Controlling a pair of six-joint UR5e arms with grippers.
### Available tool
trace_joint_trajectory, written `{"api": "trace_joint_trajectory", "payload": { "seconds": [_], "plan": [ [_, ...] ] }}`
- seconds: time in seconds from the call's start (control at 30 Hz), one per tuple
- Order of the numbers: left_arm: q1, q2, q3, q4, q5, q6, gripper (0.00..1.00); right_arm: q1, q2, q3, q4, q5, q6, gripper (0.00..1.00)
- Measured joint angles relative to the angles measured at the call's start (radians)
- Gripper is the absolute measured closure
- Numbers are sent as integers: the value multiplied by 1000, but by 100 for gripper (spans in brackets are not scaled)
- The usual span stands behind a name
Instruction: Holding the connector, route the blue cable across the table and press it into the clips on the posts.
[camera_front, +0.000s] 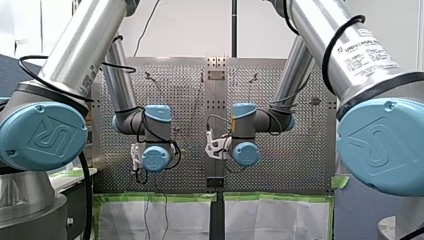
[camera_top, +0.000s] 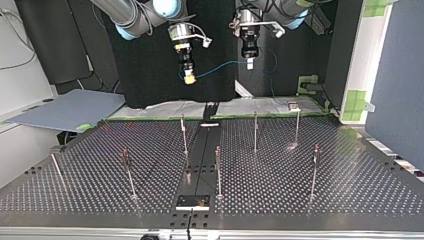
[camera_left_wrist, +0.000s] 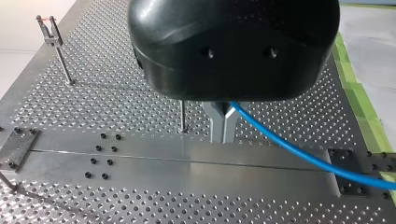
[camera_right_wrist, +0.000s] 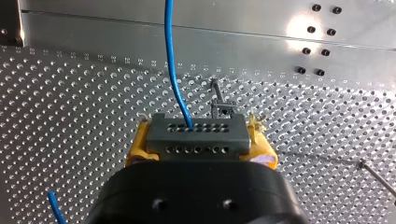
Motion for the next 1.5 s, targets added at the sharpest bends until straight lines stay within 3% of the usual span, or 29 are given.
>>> {"api": "trace_joint_trajectory", "payload": {
  "seconds": [1.33,1.5],
  "plan": [
    [0,1,0,1,0,-1,100,0,0,0,0,0,0,100],
    [0,1,0,1,0,-1,100,11,21,-11,22,1,2,100]
  ]
}}
